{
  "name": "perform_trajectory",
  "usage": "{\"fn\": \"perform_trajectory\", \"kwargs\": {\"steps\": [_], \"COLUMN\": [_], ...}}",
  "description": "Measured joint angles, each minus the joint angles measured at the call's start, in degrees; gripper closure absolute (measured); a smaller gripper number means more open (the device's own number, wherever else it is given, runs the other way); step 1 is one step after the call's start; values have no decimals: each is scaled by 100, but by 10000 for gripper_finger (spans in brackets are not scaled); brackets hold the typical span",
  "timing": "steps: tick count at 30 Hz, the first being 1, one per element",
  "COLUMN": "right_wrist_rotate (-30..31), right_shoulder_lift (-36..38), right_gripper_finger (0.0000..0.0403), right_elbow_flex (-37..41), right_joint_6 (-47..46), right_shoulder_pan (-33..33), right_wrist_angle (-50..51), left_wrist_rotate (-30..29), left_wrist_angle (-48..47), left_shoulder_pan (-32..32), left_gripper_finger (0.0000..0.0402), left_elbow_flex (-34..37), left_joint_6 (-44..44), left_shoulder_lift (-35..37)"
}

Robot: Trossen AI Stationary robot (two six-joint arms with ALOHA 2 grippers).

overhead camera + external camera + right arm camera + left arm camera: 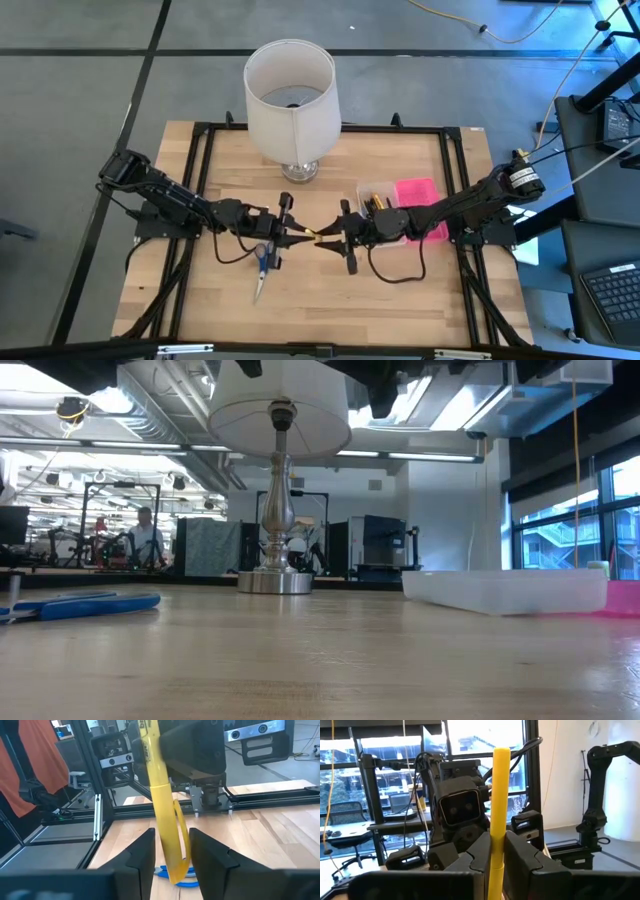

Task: Pick & place school supplies into a supply box
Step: Put the yellow pen into the supply box

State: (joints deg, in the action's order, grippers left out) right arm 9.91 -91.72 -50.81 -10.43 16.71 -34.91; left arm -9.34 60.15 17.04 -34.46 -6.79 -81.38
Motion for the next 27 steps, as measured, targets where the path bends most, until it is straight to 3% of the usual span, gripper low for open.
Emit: {"fn": "perform_trajectory", "kwargs": {"steps": [9, 15, 19, 27], "right_wrist_rotate": [-42, -124, -133, -87], "right_shoulder_lift": [0, -2, -7, 30], "right_gripper_finger": [332, 331, 327, 329], "right_elbow_flex": [0, 1, 2, 2], "right_joint_6": [64, 2, -273, -755], "right_shoulder_pan": [7, 4, 4, -4], "right_wrist_angle": [55, 84, 181, 843], "left_wrist_rotate": [-3, 72, 118, -144], "left_wrist_angle": [1, -94, -318, -1876], "left_shoulder_pan": [-2, -2, -4, 0], "left_gripper_finger": [368, 363, 335, 270], "left_elbow_flex": [0, 0, 0, 2], "left_joint_6": [46, 20, -3, 395], "left_shoulder_lift": [0, 2, 13, 222]}}
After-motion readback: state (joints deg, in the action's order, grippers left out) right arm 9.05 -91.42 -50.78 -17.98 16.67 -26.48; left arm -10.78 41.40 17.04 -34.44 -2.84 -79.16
